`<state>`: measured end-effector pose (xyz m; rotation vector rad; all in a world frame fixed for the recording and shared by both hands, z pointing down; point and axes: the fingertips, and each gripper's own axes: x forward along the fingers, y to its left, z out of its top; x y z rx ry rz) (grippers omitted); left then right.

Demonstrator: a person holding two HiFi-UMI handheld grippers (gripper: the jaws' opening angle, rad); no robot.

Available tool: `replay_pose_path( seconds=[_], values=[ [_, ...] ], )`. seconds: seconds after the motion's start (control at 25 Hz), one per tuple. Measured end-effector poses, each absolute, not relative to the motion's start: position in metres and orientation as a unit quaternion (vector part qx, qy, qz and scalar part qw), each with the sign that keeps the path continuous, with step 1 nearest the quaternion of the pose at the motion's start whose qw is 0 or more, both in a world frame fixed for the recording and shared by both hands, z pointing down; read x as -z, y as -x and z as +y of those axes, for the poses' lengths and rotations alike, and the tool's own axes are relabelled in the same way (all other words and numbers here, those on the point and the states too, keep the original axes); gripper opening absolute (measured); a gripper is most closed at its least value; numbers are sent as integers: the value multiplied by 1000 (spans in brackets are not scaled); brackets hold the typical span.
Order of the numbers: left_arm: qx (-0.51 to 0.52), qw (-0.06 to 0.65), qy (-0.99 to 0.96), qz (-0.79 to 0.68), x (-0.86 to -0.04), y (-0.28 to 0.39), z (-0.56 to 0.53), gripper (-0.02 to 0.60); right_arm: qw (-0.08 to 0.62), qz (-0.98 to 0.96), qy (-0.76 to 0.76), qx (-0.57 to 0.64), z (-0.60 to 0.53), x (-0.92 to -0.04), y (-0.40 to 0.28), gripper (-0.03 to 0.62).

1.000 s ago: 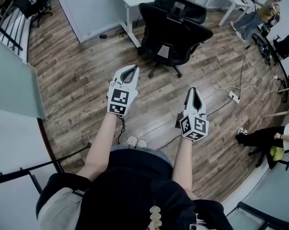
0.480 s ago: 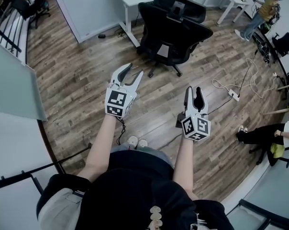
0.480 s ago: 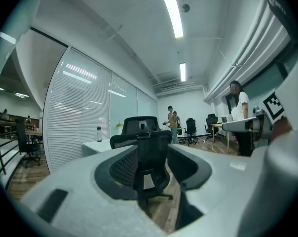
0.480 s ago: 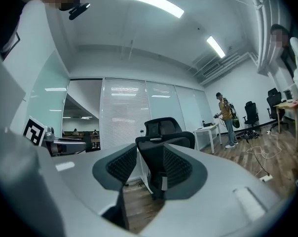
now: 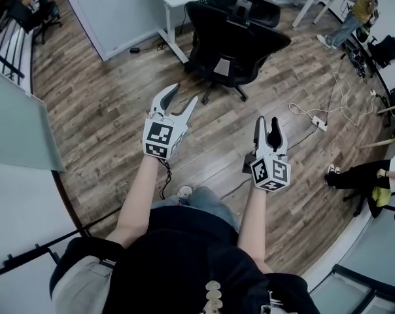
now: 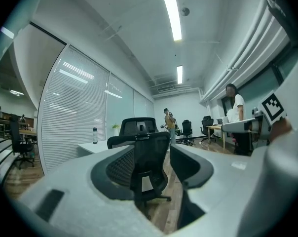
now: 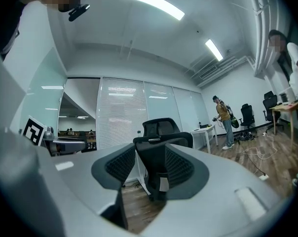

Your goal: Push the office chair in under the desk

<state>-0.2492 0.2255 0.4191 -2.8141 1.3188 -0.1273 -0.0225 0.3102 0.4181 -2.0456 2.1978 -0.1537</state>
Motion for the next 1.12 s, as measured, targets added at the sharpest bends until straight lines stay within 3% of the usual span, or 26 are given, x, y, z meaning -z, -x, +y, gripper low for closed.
replay_pose_path(
  seconds=[0.52,1.12],
  values=[
    [34,16,905,424,-422,241,172,215,73,722,686,52,268,-425,7,176],
    [44,27,899,436,-429,160,-10,218,91,736,670,46,74,-424,-77,176]
  ],
)
